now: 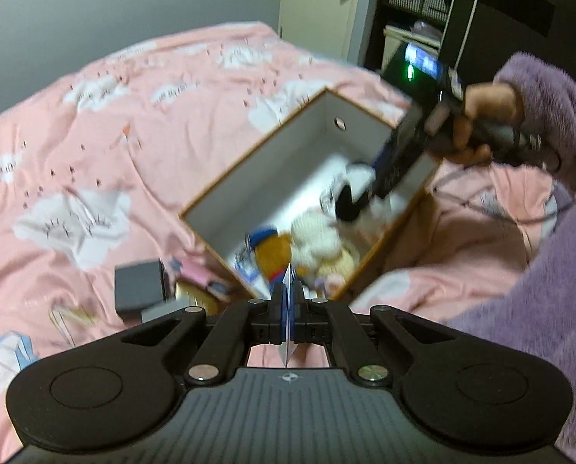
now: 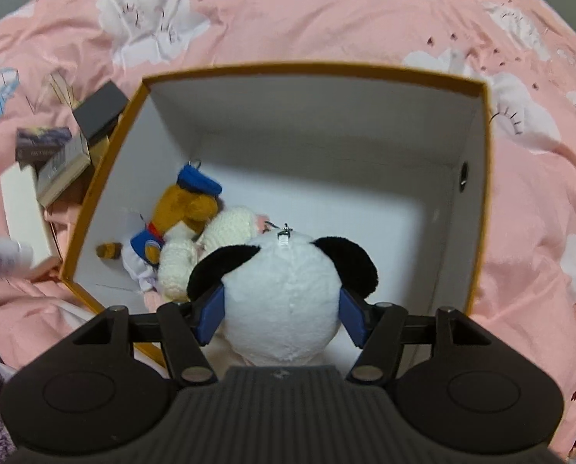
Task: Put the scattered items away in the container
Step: 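Carry the panda plush over the box with the right tool, then lower the panda plush into the box beside the bunny with the right tool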
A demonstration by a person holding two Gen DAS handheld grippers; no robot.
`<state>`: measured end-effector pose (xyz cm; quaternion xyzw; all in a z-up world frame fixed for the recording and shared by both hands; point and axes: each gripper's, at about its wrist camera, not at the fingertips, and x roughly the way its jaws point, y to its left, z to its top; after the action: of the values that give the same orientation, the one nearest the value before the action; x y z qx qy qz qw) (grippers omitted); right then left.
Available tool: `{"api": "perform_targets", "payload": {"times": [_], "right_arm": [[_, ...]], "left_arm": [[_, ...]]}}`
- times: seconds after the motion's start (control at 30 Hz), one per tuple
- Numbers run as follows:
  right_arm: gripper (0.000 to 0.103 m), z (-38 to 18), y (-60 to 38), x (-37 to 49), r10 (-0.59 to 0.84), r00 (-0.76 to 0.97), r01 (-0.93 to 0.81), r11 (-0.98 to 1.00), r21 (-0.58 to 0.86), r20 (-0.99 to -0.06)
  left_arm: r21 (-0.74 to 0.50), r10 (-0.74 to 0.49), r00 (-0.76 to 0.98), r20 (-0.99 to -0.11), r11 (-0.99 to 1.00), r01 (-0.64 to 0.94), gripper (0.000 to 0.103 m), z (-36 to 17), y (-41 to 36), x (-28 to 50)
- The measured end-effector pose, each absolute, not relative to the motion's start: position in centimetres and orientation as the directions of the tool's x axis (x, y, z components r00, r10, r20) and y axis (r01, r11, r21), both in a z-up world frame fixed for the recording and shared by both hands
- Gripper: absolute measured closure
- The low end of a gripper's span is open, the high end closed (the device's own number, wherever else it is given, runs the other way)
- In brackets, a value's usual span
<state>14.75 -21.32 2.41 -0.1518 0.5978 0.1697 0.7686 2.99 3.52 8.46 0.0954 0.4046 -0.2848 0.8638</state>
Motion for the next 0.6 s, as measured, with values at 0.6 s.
{"api": "perform_targets", "payload": {"times": [0.6], "right_arm": [[0.055,1.6,-22.2,16.4,0.173,0.266,-0.398,0.916,0.055,-0.948]], "left_arm": [[-0.248,-0.542,0.332,-0.772,0.738,0.628,0.102,3.5,0.0,10.2]]}}
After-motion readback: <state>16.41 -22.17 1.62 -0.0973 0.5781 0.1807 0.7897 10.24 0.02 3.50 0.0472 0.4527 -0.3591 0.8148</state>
